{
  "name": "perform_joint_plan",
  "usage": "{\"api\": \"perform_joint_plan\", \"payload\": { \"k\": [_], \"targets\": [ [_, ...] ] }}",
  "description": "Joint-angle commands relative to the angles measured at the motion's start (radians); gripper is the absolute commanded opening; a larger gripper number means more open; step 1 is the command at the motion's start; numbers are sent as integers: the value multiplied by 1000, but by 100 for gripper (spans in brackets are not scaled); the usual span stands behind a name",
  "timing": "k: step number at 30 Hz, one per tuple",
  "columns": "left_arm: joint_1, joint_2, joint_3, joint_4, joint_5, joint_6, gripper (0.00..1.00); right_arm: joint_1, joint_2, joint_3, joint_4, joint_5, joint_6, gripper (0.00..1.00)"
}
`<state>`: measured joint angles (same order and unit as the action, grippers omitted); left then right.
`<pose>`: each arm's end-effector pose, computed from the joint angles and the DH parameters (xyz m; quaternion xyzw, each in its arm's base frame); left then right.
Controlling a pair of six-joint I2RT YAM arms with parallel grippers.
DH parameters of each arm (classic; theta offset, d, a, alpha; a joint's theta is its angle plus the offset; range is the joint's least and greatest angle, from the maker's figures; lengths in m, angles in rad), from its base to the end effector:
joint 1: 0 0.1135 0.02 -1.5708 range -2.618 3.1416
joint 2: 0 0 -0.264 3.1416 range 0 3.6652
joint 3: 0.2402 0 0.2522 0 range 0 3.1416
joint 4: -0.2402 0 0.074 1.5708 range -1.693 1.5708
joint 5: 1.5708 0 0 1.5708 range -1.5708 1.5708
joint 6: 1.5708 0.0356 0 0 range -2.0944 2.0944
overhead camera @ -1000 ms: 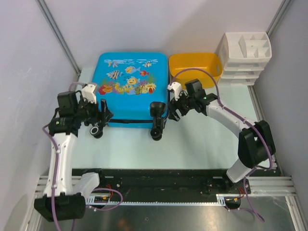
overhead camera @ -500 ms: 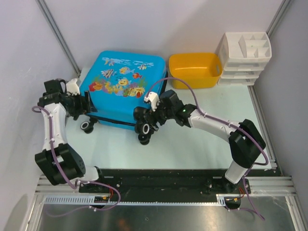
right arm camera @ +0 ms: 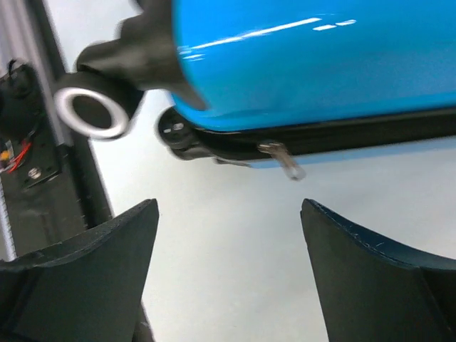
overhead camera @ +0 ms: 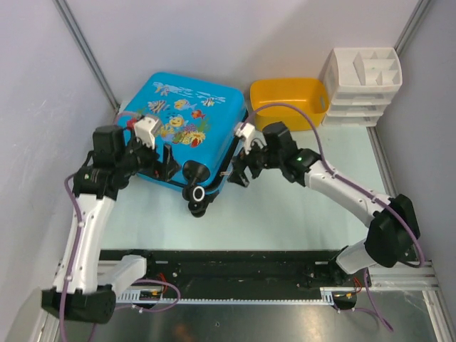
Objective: Open, take out, and arrange the luggage
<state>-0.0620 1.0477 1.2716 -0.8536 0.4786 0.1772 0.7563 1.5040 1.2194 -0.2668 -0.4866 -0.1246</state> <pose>0.1976 -0.0287 0.3929 0.2100 0.8469 -0.1856 0.4519 0.2389 0.2483 0.3105 -0.4675 0.7162 0.3470 0.3848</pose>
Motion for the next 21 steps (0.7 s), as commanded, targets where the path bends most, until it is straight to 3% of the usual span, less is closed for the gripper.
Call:
{"api": "perform_joint_plan", "payload": {
  "k": [1, 9, 17, 21],
  "targets": [
    [-62, -98, -124, -12, 83, -82, 93, -84, -22, -6, -45, -4, -26, 86],
    [-235, -129, -264, -7, 57, -87, 94, -126, 62, -6, -5, 42, -130, 82],
    [-331, -14, -259, 39, -184, -142, 90, -158, 64, -6, -25, 34, -93, 83],
    [-360, 21, -245, 73, -222, -169, 82, -181, 64, -6, -20, 42, -76, 85]
  ]
}}
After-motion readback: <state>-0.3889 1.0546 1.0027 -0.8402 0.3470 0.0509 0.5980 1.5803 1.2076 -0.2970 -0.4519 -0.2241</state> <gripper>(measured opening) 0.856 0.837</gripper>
